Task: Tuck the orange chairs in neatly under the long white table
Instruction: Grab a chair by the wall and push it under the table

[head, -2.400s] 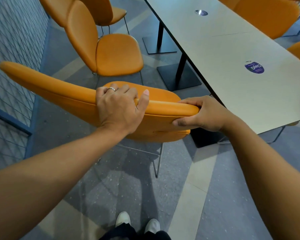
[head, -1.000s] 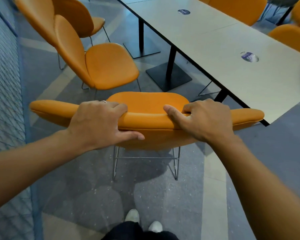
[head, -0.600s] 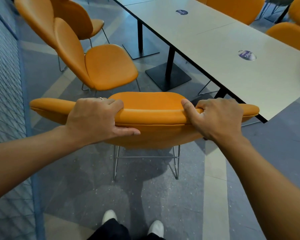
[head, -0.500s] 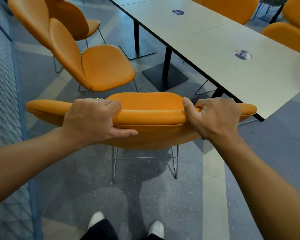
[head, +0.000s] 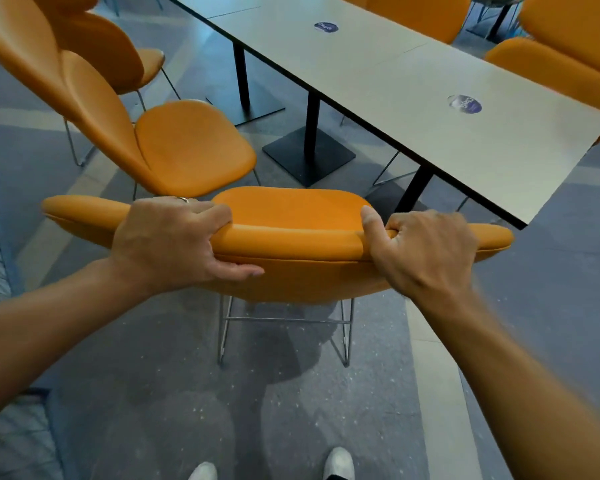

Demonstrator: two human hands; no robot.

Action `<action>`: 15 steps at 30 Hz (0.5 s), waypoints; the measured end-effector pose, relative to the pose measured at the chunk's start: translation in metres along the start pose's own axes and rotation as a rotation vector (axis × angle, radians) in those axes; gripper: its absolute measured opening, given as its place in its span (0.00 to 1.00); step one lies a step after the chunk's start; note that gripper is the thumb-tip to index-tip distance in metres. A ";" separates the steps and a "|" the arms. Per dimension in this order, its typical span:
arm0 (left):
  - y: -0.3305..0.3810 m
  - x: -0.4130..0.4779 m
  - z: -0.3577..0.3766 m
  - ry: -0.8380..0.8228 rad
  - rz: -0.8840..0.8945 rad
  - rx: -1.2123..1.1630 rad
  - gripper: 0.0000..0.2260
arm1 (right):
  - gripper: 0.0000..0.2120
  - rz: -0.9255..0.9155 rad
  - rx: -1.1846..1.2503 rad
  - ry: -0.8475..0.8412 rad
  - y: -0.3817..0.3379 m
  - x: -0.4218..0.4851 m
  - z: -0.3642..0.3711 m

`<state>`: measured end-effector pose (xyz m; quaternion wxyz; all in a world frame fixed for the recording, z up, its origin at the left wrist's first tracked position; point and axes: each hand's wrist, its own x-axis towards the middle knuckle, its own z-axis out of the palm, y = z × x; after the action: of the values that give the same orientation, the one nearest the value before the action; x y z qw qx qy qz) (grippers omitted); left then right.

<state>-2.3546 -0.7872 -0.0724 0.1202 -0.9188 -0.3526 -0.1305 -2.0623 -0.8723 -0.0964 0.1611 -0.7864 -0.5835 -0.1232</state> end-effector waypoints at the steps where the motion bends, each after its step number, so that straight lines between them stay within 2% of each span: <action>1: -0.007 -0.003 0.001 0.003 0.018 -0.005 0.34 | 0.36 0.016 -0.005 0.006 -0.007 -0.005 0.000; 15: -0.051 -0.031 -0.004 0.017 0.217 -0.067 0.35 | 0.36 0.211 -0.053 0.047 -0.069 -0.080 -0.019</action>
<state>-2.4117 -0.7706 -0.0724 0.1057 -0.9540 -0.2452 -0.1365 -2.1512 -0.9315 -0.1023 0.1660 -0.8444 -0.4900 -0.1390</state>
